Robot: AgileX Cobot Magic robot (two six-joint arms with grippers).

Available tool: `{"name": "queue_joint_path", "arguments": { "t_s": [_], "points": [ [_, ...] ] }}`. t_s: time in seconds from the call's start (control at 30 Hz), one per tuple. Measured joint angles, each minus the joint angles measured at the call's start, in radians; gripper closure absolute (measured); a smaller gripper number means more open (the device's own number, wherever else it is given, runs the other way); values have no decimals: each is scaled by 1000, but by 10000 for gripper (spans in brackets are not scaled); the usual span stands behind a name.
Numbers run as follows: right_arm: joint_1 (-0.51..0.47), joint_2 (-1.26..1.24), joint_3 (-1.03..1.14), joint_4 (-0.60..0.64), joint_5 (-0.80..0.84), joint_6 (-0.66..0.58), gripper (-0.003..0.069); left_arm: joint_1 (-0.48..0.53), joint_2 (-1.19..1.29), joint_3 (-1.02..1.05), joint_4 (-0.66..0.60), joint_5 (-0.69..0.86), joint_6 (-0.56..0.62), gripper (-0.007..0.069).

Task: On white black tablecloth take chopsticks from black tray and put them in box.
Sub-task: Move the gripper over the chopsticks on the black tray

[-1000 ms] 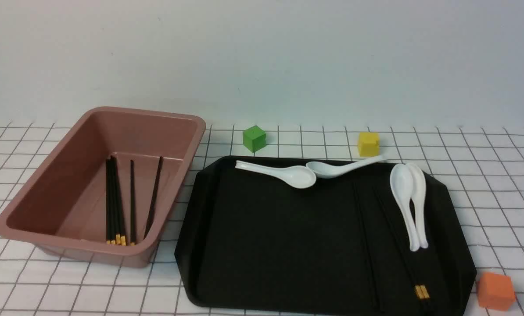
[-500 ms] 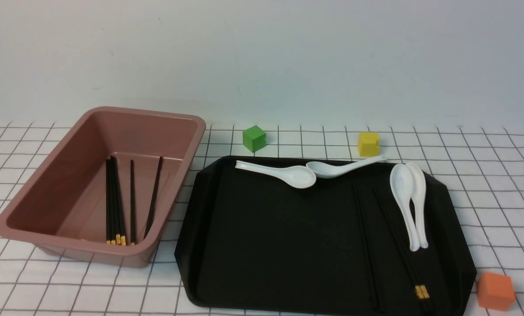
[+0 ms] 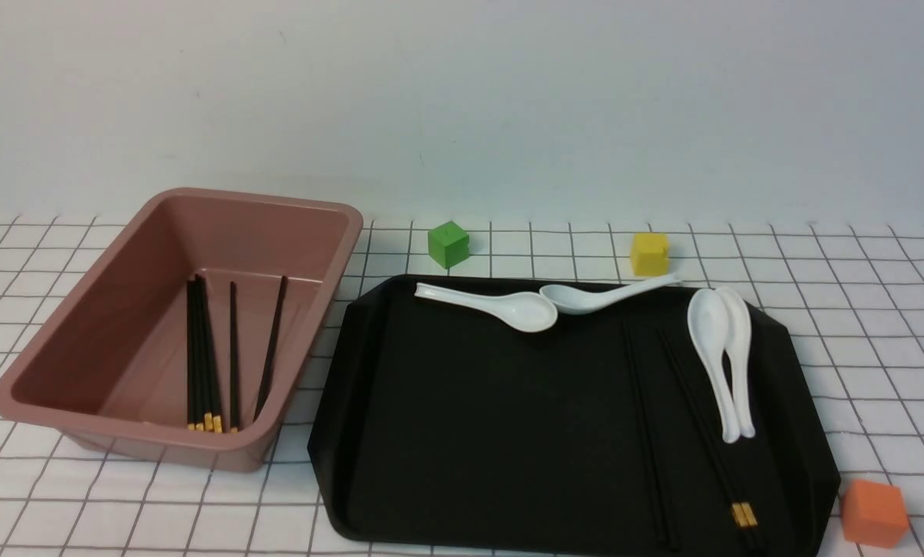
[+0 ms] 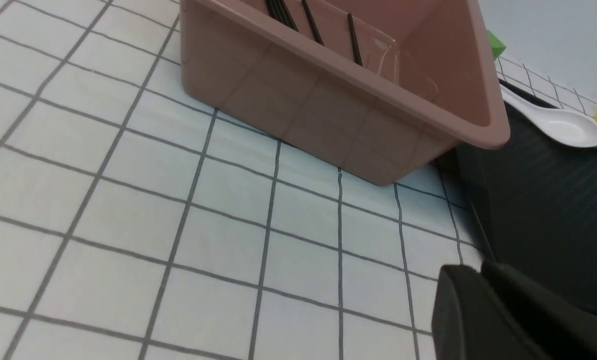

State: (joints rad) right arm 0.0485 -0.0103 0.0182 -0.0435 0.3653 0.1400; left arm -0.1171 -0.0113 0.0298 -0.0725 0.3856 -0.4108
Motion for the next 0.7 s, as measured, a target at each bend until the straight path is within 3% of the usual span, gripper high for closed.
{"name": "queue_joint_path", "arguments": {
  "t_s": [0.6, 0.7],
  "points": [
    [0, 0, 0, 14, 0, 7, 419, 0, 0, 0, 0, 0, 0, 574],
    [0, 0, 1, 183, -14, 105, 419, 0, 0, 0, 0, 0, 0, 574]
  ]
}}
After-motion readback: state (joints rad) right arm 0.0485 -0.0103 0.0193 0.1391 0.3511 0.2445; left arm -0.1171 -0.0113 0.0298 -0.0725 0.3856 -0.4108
